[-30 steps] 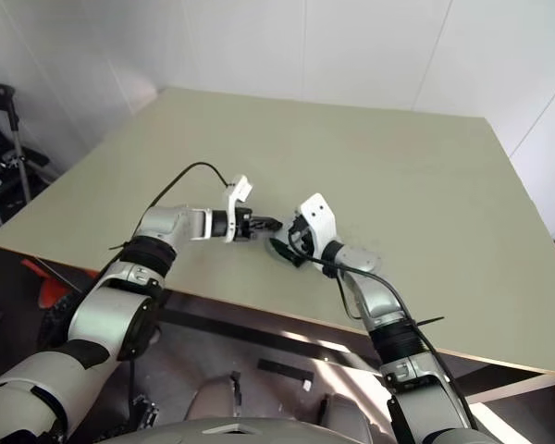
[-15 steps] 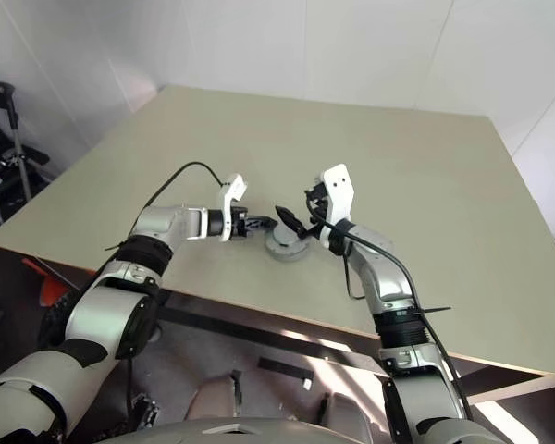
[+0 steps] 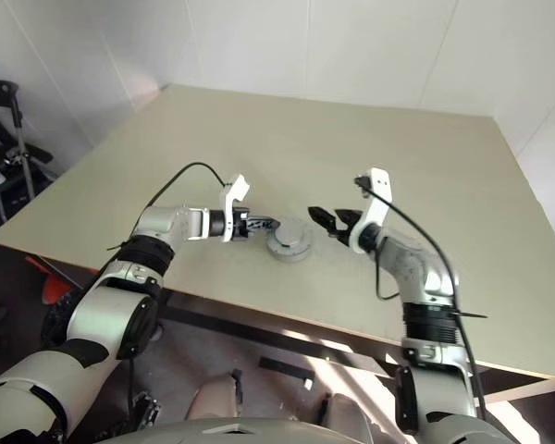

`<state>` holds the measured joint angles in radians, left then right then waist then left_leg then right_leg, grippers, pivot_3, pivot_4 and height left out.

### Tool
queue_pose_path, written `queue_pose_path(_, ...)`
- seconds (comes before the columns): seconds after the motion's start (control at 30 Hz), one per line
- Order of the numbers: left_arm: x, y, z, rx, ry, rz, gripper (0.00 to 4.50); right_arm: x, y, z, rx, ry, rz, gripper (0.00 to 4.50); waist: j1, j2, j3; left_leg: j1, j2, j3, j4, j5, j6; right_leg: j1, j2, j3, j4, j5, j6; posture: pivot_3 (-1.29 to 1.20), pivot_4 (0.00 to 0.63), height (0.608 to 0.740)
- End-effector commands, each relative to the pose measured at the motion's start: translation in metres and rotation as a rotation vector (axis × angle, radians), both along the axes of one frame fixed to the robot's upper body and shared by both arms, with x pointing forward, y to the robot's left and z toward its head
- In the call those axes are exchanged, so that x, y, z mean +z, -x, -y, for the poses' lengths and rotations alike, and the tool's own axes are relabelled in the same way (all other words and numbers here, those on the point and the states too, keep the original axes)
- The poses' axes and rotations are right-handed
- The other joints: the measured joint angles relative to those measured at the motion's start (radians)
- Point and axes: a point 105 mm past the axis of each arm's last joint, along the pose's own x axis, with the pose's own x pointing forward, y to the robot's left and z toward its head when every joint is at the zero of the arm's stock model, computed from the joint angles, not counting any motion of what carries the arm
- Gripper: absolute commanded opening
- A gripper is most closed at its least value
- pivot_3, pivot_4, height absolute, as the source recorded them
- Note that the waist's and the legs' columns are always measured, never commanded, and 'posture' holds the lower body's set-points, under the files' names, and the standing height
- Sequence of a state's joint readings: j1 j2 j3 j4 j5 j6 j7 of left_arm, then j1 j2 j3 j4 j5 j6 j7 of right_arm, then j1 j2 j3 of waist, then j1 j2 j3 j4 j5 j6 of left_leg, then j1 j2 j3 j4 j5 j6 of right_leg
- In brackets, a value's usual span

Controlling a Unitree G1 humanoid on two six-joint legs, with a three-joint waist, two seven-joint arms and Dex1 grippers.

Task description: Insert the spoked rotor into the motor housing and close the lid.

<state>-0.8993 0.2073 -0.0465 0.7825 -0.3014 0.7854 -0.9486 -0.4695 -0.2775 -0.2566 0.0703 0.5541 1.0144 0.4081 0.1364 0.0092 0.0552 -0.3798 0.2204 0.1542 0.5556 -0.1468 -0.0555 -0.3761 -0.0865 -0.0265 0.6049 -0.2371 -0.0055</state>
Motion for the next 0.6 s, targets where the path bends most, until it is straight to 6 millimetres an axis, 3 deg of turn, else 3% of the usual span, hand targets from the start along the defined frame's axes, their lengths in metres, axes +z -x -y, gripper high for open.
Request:
queue_pose_path(0.03, 0.010, 0.000, 0.008, -0.036, 0.017, 0.033, 0.00, 0.006, 0.017, -0.007, 0.098, -0.039, -0.116, 4.46, 0.002, 0.000, 0.000, 0.000, 0.000, 0.000, 0.000, 0.000, 0.000, 0.000, 0.000, 0.000, 0.000, 0.000, 0.000, 0.00, 0.000, 0.740)
queue_pose_path(0.23, 0.010, -0.001, 0.009, -0.032, 0.019, 0.041, 0.00, 0.003, 0.038, -0.025, 0.219, -0.051, -0.212, 4.46, 0.018, 0.001, 0.000, 0.001, 0.000, 0.000, -0.004, 0.001, -0.003, 0.000, 0.000, 0.000, 0.000, 0.000, 0.000, 0.00, 0.000, 0.740)
queue_pose_path(0.6, 0.011, -0.004, 0.001, -0.009, 0.007, 0.051, 0.00, -0.017, 0.025, -0.051, 0.163, -0.147, -0.281, 4.46, 0.012, 0.001, 0.000, 0.002, 0.000, 0.000, -0.007, 0.004, -0.007, -0.002, 0.000, 0.000, 0.001, 0.000, 0.001, 0.00, 0.000, 0.740)
